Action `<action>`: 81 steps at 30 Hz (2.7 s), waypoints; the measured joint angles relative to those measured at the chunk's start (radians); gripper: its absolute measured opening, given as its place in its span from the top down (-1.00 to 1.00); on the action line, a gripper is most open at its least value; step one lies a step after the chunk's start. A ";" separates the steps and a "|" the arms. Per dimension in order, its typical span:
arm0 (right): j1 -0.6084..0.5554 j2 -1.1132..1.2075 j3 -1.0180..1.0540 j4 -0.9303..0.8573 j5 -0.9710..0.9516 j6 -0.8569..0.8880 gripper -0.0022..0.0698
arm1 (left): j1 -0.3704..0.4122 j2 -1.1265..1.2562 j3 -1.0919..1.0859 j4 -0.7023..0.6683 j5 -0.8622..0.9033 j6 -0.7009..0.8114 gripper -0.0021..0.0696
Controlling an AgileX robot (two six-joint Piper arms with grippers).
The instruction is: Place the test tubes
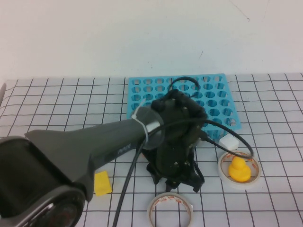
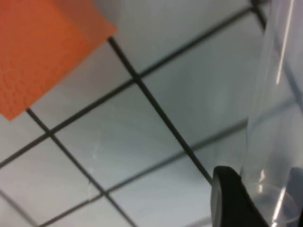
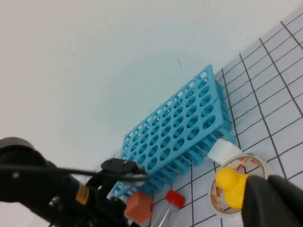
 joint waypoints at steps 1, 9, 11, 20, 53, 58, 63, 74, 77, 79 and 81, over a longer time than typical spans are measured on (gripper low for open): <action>0.000 0.000 0.000 0.004 -0.003 0.000 0.94 | -0.013 -0.009 0.000 0.021 0.011 0.018 0.36; 0.000 0.000 -0.002 0.013 0.045 -0.095 0.94 | -0.137 -0.205 0.080 0.134 -0.030 0.046 0.36; 0.000 0.000 -0.024 0.014 0.074 -0.142 0.94 | -0.149 -0.276 0.150 0.138 -0.085 0.046 0.36; 0.000 0.179 -0.231 0.114 0.194 -0.417 0.94 | -0.154 -0.692 0.667 0.222 -0.519 -0.153 0.36; 0.456 1.321 -0.997 0.686 0.430 -1.503 -0.02 | 0.331 -1.002 1.046 0.748 -1.685 -0.814 0.36; 0.505 1.432 -1.125 0.686 0.429 -1.490 -0.54 | 0.332 -1.002 1.046 0.774 -1.692 -0.812 0.36; 0.550 1.529 -1.233 0.686 0.427 -1.493 -0.61 | 0.332 -1.002 1.046 0.792 -1.694 -0.821 0.36; 0.613 1.614 -1.356 0.686 0.427 -1.546 -0.58 | 0.332 -1.002 1.046 0.807 -1.702 -0.832 0.36; 0.613 1.614 -1.356 0.686 0.423 -1.546 -0.39 | 0.332 -1.002 1.046 0.807 -1.702 -0.832 0.36; 0.613 1.614 -1.356 0.686 0.418 -1.546 -0.16 | 0.332 -1.002 1.046 0.814 -1.702 -0.832 0.36; 0.613 1.614 -1.356 0.688 0.408 -1.546 0.14 | 0.332 -1.002 1.046 0.826 -1.702 -0.832 0.36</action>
